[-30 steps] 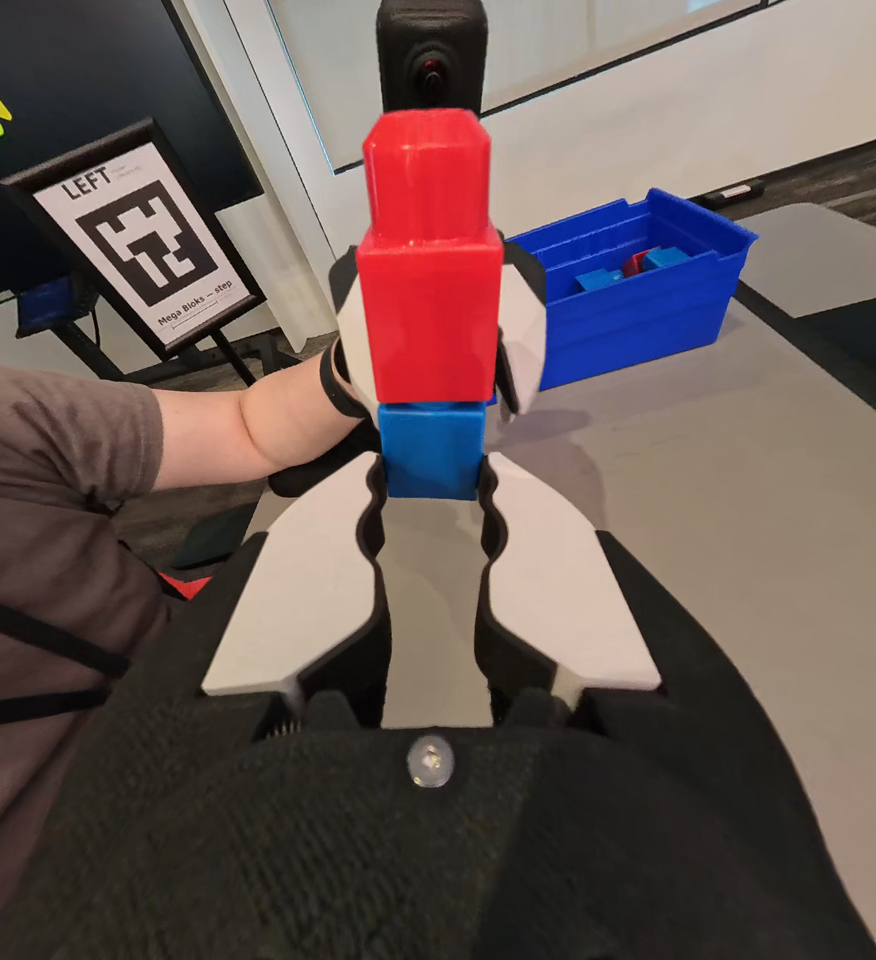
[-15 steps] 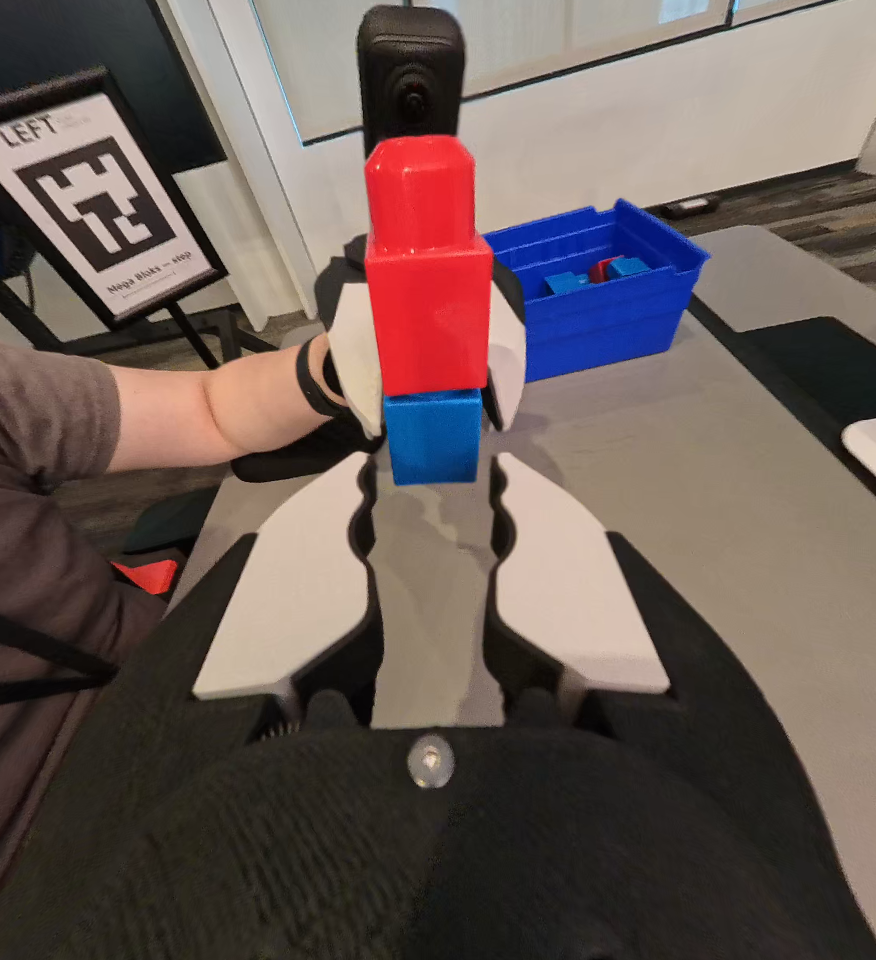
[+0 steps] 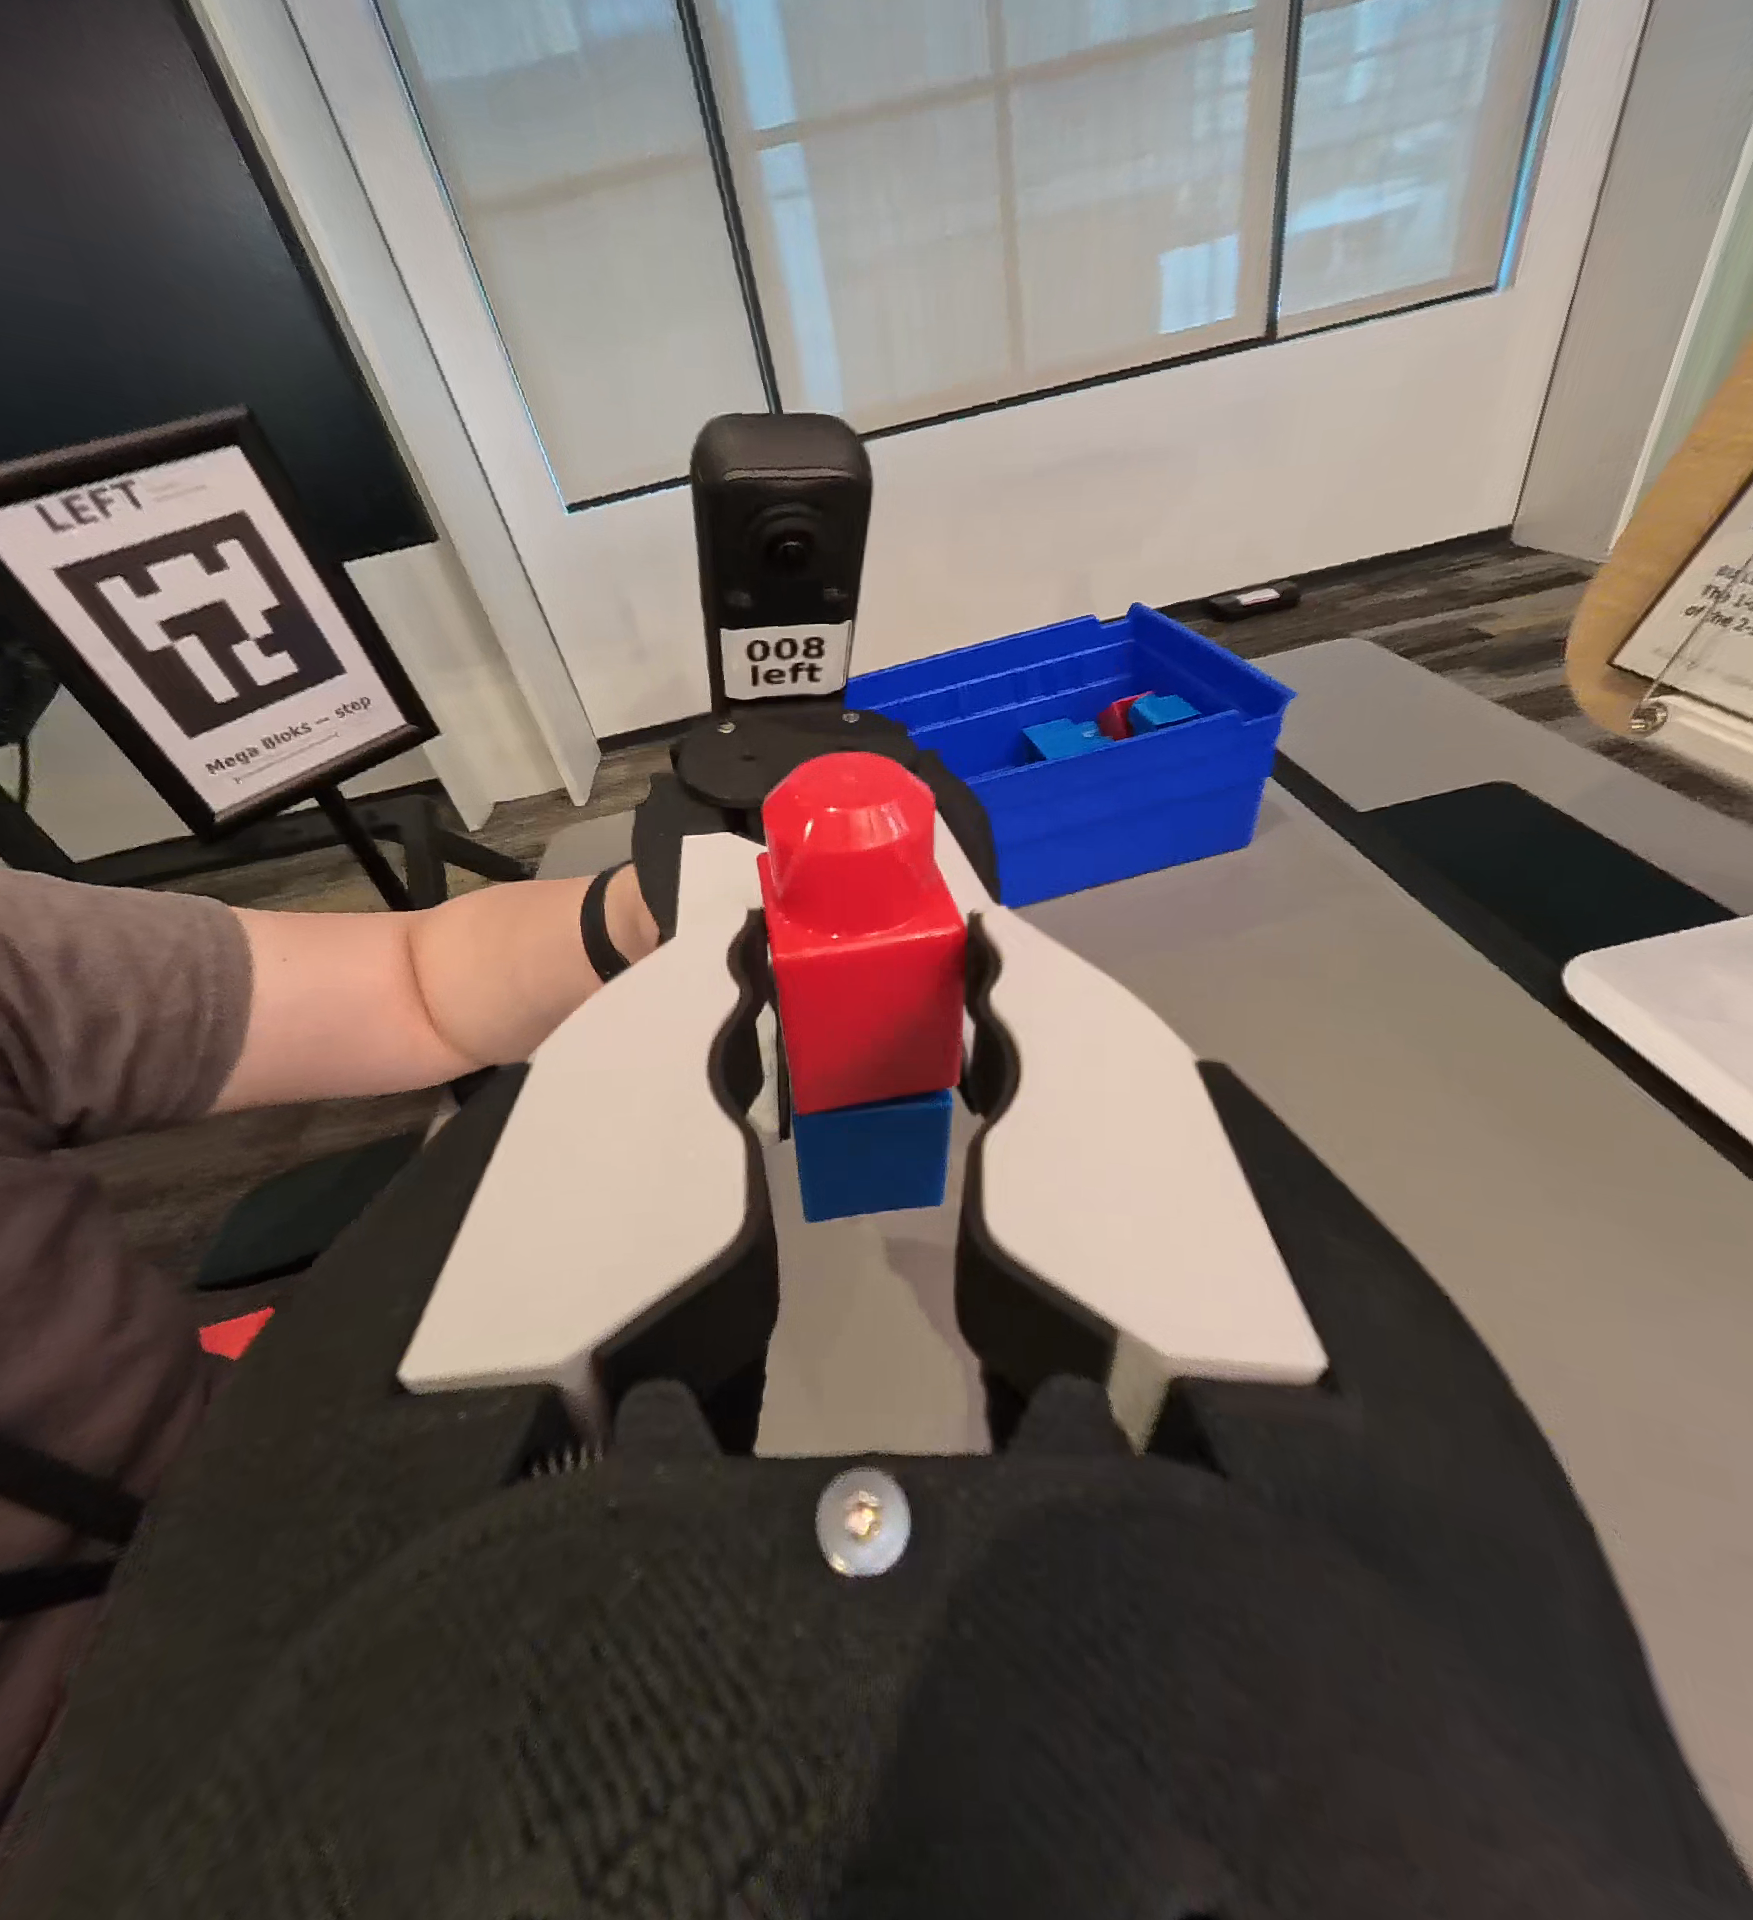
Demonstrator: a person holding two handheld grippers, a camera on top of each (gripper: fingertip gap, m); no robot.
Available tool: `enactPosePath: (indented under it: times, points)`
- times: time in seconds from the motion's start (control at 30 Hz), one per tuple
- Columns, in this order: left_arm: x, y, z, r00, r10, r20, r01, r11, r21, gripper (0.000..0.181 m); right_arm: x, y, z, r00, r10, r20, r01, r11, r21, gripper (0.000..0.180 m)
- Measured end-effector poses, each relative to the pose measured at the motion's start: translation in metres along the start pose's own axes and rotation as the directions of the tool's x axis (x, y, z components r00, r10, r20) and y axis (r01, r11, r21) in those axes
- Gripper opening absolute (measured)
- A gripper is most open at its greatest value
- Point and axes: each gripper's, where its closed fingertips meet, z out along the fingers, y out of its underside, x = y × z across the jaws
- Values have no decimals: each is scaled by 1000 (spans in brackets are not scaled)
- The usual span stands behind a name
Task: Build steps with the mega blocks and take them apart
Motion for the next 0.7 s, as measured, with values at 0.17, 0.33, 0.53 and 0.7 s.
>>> enactPosePath:
  times: [0.17,0.33,0.53,0.7]
  points:
    - [6,-8,2,1000,-23,-20,24,998,60,41,-3,-7,-2,1000,18,2,-18,998,56,36]
    - [6,-13,0,999,-44,-18,45,995,92,41,-2,-11,-2,1000,20,-16,-18,993,119,36]
    - [4,-18,-3,998,-61,-15,63,990,126,41,-1,-12,-1,999,17,-32,-12,986,166,36]
    - [2,-19,-7,999,-46,9,44,992,121,41,1,-10,0,999,12,-42,-5,983,182,36]
